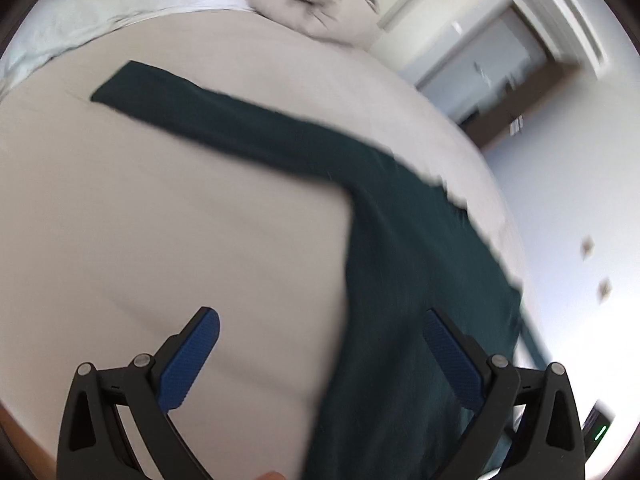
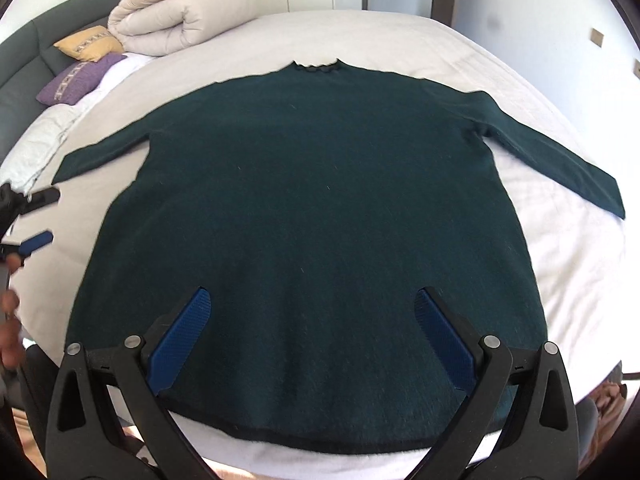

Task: Fold small clothes

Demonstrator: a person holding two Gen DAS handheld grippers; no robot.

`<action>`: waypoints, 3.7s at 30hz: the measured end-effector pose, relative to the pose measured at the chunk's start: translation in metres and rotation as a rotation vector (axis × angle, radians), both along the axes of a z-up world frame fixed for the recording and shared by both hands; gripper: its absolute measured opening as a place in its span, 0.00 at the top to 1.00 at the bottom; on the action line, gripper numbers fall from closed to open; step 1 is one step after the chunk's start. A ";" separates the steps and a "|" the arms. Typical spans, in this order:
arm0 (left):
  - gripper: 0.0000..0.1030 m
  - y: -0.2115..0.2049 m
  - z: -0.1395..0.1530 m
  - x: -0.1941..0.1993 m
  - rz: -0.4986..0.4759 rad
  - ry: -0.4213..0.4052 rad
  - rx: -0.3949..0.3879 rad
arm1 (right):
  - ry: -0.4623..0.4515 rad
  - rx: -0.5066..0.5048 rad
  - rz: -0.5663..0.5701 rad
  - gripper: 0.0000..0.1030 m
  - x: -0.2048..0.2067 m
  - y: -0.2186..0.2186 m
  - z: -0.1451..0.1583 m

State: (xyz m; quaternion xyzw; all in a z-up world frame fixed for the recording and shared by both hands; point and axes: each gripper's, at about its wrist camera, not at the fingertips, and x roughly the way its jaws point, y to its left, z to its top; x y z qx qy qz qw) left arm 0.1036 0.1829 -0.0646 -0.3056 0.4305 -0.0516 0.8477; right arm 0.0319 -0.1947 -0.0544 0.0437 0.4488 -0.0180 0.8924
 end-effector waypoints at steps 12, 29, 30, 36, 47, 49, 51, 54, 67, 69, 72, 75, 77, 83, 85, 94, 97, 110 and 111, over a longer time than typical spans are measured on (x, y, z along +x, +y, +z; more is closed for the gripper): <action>0.07 0.156 -0.078 0.059 0.563 0.022 -0.537 | 0.041 0.087 0.021 0.00 0.039 -0.001 -0.014; 0.88 0.199 -0.091 0.134 0.760 0.005 -0.511 | 0.044 0.127 -0.007 0.00 0.068 -0.023 -0.037; 0.92 0.198 -0.086 0.135 0.754 0.001 -0.482 | 0.045 0.136 -0.018 0.00 0.069 -0.027 -0.039; 0.94 0.110 -0.005 0.175 0.464 -0.111 -0.125 | 0.033 0.189 -0.077 0.00 0.069 -0.057 -0.045; 0.93 -0.260 -0.025 0.159 -0.480 -0.292 0.938 | -0.024 0.348 -0.138 0.00 0.126 -0.130 -0.026; 0.93 -0.274 -0.046 0.149 -0.521 -0.288 1.002 | -0.029 0.398 -0.127 0.00 0.145 -0.139 -0.023; 0.93 -0.273 -0.055 0.143 -0.519 -0.292 1.022 | -0.027 0.462 -0.111 0.00 0.166 -0.145 -0.020; 0.89 -0.271 -0.052 0.140 -0.511 -0.297 0.989 | 0.015 0.610 -0.063 0.02 0.213 -0.137 -0.026; 0.45 -0.222 -0.039 0.144 -0.427 -0.272 0.708 | 0.276 0.931 -0.001 0.34 0.363 -0.052 -0.102; 0.45 -0.212 -0.034 0.142 -0.414 -0.276 0.629 | 0.288 0.909 0.004 0.46 0.376 -0.043 -0.107; 0.44 -0.196 -0.028 0.134 -0.379 -0.298 0.521 | 0.296 0.836 0.017 0.74 0.387 -0.034 -0.114; 0.35 -0.178 -0.029 0.128 -0.321 -0.284 0.427 | 0.271 0.753 0.046 0.88 0.383 -0.021 -0.111; 0.34 -0.168 -0.032 0.126 -0.298 -0.272 0.363 | 0.247 0.715 0.054 0.92 0.379 -0.020 -0.106; 0.35 -0.122 -0.051 0.130 -0.174 -0.225 0.106 | 0.124 0.613 0.011 0.93 0.379 -0.051 -0.070; 0.36 -0.114 -0.054 0.129 -0.159 -0.229 0.058 | 0.101 0.574 0.004 0.93 0.383 -0.058 -0.061; 0.35 -0.115 -0.049 0.131 -0.135 -0.292 0.095 | 0.111 0.630 -0.076 0.98 0.376 -0.128 -0.071; 0.35 -0.114 -0.049 0.131 -0.138 -0.303 0.097 | 0.217 0.671 0.008 0.97 0.378 -0.103 -0.085; 0.31 -0.104 -0.052 0.121 -0.117 -0.325 0.062 | 0.189 0.769 0.049 0.31 0.380 -0.042 -0.111; 0.31 -0.104 -0.052 0.121 -0.116 -0.326 0.063 | 0.195 0.777 0.053 0.31 0.378 -0.048 -0.110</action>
